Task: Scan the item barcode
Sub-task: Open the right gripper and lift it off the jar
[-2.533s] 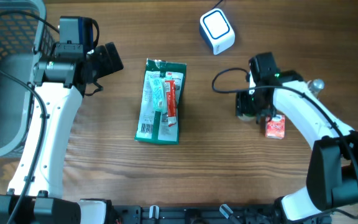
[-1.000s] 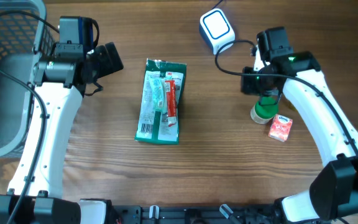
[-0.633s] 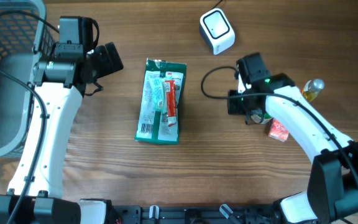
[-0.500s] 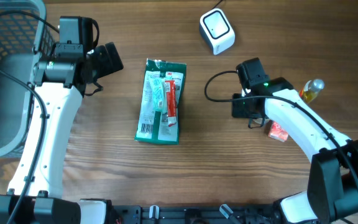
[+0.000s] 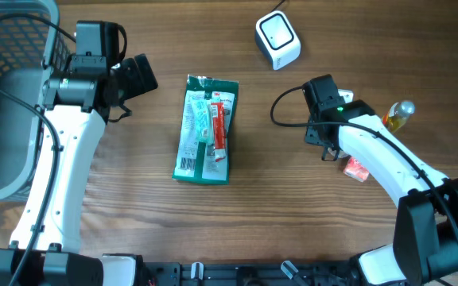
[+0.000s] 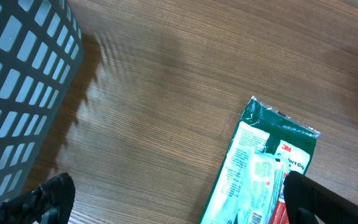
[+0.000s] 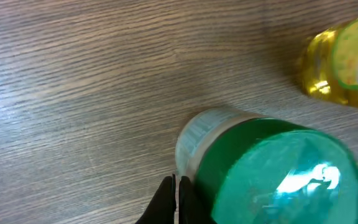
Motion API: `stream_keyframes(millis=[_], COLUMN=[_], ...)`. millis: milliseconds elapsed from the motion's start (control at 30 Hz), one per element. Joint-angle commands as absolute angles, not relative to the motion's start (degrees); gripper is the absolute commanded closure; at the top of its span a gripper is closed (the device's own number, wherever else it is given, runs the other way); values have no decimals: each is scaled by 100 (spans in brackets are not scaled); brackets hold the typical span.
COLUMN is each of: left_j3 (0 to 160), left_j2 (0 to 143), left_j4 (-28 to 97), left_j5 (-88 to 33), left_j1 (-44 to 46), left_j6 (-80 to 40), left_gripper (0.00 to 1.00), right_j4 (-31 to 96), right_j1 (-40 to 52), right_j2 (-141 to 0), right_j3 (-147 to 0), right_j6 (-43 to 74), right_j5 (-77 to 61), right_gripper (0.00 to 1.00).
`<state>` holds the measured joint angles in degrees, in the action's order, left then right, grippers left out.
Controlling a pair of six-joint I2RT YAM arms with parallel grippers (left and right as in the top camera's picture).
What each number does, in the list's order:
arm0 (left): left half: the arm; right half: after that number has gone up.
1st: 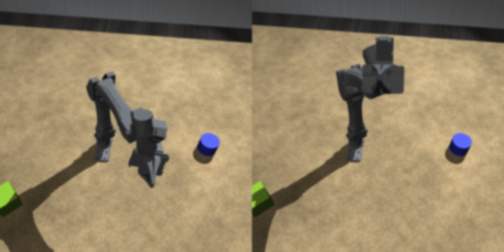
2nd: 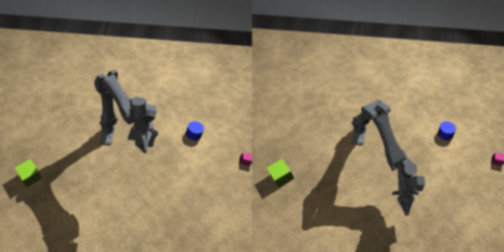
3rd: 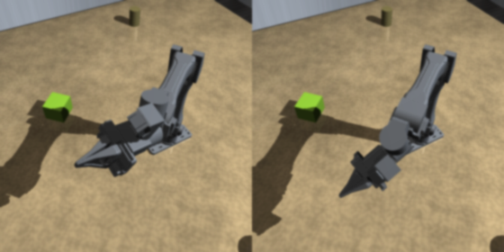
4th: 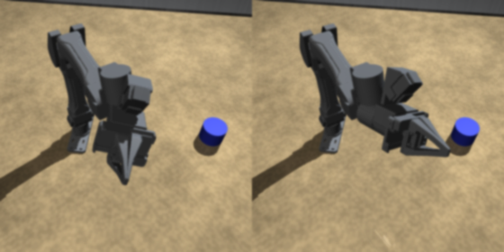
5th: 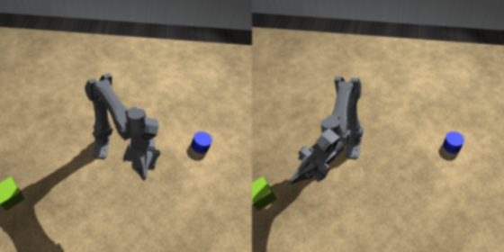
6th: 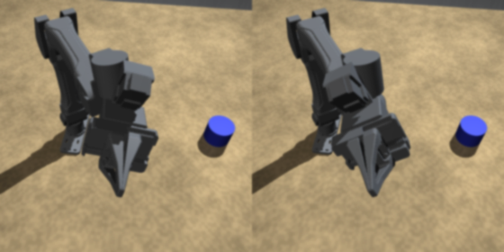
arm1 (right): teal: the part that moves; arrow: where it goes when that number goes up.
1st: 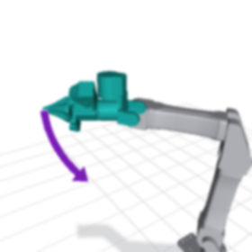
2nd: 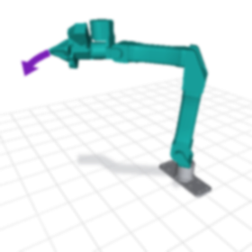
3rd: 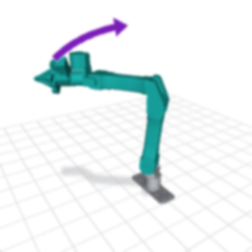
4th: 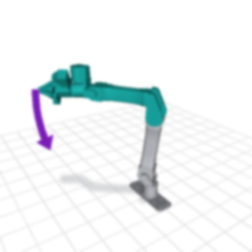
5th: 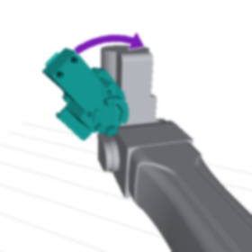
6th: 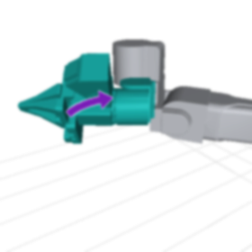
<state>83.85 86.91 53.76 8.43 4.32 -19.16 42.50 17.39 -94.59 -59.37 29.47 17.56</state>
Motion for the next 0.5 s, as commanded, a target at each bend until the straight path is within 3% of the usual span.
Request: stream_keyframes(millis=[0,467], left_j3=[8433,8433], left_j2=[8707,8707], left_j4=[5363,5363], left_j5=[794,797], left_j1=[401,401], left_j6=[-1844,-1844], left_gripper=[0,0], right_j4=[4298,4908], right_j1=[1712,1463], right_j2=[-9439,-9439], right_j3=[-5922,-5918], right_j6=[3151,3173], right_j5=[1107,2617], right_gripper=[94,93])
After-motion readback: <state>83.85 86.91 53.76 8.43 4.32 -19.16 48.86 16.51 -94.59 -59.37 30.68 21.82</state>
